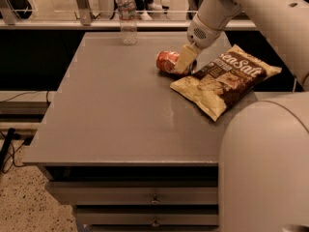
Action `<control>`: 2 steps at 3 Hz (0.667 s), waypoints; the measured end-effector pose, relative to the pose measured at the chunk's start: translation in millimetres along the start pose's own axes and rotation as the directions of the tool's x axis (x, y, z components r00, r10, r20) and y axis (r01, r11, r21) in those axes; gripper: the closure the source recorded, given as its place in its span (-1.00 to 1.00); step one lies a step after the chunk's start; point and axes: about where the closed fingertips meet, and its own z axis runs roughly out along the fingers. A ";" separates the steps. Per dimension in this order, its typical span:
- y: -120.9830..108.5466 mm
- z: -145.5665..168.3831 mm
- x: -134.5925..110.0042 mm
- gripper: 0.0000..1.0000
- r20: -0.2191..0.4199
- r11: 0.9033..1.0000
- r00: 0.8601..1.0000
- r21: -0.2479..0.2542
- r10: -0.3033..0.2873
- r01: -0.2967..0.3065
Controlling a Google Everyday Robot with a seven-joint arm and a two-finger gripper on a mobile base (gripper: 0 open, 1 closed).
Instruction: Move coke can near brown chip bag
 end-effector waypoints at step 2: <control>2.4 3.9 8.8 -0.88 0.002 1.000 1.000 -0.005 0.015 -0.015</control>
Offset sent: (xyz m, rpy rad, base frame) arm -0.0116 -0.0106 -0.0029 0.0120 0.0022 -0.0238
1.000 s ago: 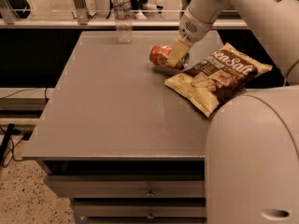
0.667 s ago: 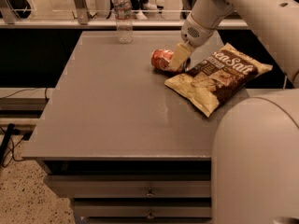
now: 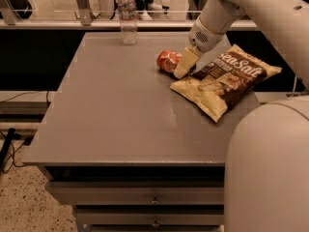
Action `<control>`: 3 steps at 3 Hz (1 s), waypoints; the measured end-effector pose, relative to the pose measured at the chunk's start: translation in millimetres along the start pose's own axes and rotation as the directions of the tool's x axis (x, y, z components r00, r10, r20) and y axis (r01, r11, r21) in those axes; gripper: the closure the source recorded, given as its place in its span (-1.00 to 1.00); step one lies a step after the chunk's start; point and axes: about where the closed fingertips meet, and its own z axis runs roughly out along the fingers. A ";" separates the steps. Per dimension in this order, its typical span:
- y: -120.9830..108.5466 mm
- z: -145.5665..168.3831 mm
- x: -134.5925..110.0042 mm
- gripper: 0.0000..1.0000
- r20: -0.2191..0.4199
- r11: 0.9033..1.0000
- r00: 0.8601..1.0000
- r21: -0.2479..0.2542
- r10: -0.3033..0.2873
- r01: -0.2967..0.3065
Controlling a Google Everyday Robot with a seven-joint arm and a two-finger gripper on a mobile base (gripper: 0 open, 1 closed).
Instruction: Move coke can near brown chip bag
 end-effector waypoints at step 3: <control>2.0 -22.2 3.2 -1.00 0.076 0.999 0.997 0.030 -0.015 0.013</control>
Offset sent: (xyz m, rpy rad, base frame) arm -0.0035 -0.0048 -0.0009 0.0028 -0.0035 -0.0070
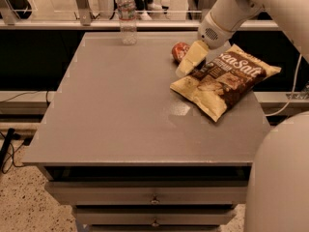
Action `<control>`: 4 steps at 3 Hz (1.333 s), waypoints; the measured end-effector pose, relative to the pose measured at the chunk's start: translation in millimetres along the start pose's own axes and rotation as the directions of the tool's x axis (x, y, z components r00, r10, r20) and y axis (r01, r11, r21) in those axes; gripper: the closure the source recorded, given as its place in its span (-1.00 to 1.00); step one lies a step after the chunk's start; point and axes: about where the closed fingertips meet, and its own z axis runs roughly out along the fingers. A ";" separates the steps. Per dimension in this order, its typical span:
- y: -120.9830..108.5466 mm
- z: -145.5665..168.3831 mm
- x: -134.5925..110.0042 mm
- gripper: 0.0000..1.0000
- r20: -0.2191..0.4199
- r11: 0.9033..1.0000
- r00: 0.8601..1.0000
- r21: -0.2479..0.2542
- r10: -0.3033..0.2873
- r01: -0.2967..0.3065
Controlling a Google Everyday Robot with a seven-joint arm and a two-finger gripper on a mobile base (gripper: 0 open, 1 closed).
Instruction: Move coke can near brown chip bag
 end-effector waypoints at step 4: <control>-33.7 -131.5 28.7 -1.00 0.476 0.983 0.863 0.146 -0.171 0.114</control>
Offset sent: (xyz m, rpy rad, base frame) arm -0.0586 -0.0845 0.1551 0.4975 -0.5916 0.2480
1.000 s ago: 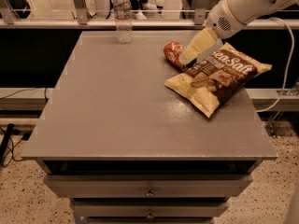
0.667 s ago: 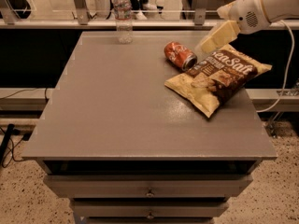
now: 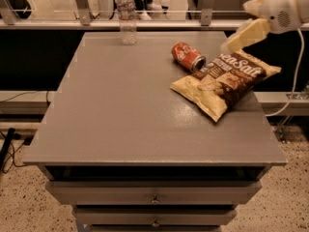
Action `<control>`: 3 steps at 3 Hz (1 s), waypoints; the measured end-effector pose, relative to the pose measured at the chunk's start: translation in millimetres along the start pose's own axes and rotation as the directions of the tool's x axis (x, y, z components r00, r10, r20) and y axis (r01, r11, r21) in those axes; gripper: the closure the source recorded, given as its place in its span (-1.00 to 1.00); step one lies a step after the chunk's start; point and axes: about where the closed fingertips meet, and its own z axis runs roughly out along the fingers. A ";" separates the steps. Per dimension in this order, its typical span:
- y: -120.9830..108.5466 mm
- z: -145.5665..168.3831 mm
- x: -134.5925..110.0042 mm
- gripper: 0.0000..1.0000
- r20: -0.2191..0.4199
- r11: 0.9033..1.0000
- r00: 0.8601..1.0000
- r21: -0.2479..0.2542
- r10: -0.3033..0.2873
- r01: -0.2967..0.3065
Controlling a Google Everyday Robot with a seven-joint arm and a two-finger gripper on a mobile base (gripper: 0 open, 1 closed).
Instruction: Move coke can near brown chip bag
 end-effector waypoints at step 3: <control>-61.9 -110.8 44.7 -1.00 0.035 0.969 0.999 0.247 0.016 -0.024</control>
Offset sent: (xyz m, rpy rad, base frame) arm -0.0418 -0.2014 0.0624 -0.0063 -0.2242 -0.3146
